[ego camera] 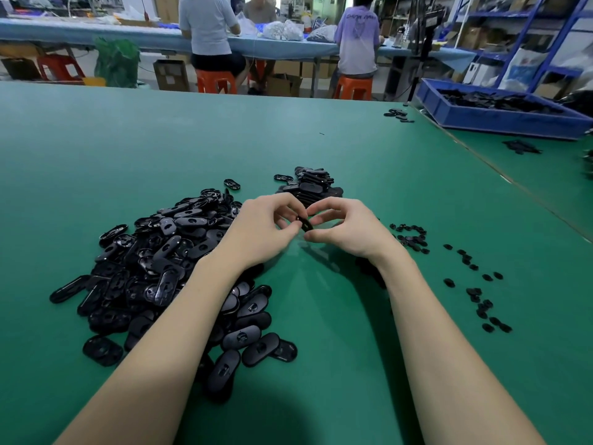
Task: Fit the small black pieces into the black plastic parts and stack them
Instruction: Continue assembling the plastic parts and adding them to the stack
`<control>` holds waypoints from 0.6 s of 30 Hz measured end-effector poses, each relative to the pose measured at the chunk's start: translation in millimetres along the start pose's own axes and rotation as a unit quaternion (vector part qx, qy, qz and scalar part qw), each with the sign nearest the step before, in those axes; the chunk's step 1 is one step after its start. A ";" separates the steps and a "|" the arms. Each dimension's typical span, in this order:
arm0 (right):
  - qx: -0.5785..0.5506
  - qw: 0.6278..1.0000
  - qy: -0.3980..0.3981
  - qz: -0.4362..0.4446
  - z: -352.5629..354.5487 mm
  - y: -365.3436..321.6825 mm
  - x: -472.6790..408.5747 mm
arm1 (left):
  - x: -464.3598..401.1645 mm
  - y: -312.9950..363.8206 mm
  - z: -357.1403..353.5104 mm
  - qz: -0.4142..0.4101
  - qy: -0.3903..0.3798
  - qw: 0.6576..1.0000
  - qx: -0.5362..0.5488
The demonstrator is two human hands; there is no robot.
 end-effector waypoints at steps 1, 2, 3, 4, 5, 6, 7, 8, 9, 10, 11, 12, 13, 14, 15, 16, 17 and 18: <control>0.015 1.000 0.016 0.009 1.8 -0.9 -0.7 | -0.8 -0.8 3.6 0.006 0.007 1.000 0.019; 0.018 0.999 0.031 0.022 3.3 -2.6 -1.1 | -0.7 -1.8 6.8 0.011 0.011 0.999 0.031; 0.019 0.998 0.042 0.038 4.8 -4.9 -1.4 | -0.5 -2.1 9.4 0.013 0.014 0.999 0.033; 0.022 0.997 0.047 0.052 6.3 -7.7 -1.1 | -0.2 -1.4 11.0 0.010 0.017 0.999 0.027; 0.027 0.997 0.045 0.062 6.4 -10.3 -0.6 | 0.4 -0.1 11.7 0.003 0.019 1.000 0.014; 0.032 0.996 0.040 0.068 6.3 -12.4 0.4 | 0.9 1.2 11.6 -0.004 0.019 1.000 -0.003; 0.040 0.996 0.035 0.070 6.2 -13.7 0.9 | 1.3 2.3 10.6 -0.009 0.017 1.000 -0.020; 0.049 0.996 0.031 0.069 6.8 -14.4 1.2 | 1.4 3.1 9.2 -0.011 0.013 0.999 -0.035; 0.057 0.996 0.026 0.064 7.9 -14.0 1.2 | 1.1 3.4 7.4 -0.011 0.007 0.999 -0.048; 0.066 0.996 0.019 0.055 9.8 -12.8 1.3 | 0.9 3.3 5.5 -0.007 0.003 0.998 -0.058; 0.079 0.996 0.014 0.043 13.3 -11.0 1.5 | 0.7 2.6 3.9 -0.002 0.001 0.998 -0.068; 0.100 0.994 0.016 0.030 19.5 -9.1 1.9 | 1.2 1.6 2.9 0.004 0.001 0.997 -0.078; 0.133 0.991 0.027 0.016 28.7 -7.3 1.8 | 1.7 0.4 2.6 0.009 0.003 0.996 -0.086; 0.173 0.984 0.037 0.000 39.0 -4.5 2.5 | 2.6 -0.6 2.2 0.013 0.004 0.996 -0.092; 0.212 0.976 0.039 -0.022 48.2 -0.4 3.3 | 3.2 -1.3 2.0 0.015 0.004 0.996 -0.093; 0.242 0.969 0.029 -0.048 55.5 4.7 5.5 | 3.6 -1.6 1.9 0.015 0.004 0.996 -0.088; 0.258 0.963 0.015 -0.074 60.6 10.3 7.9 | 3.7 -1.7 1.6 0.015 0.002 0.996 -0.083; 0.263 0.960 0.000 -0.094 64.2 14.6 10.8 | 3.6 -1.9 1.5 0.015 0.001 0.997 -0.080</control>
Point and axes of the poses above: each hand's wrist, its own x-axis away from the middle knuckle, its own z-axis out of the back of the hand, y = z × x, the point moved 9 cm from there along -x, towards the middle knuckle, and after that the axes turned 4 degrees about -x, right-handed, at the moved point
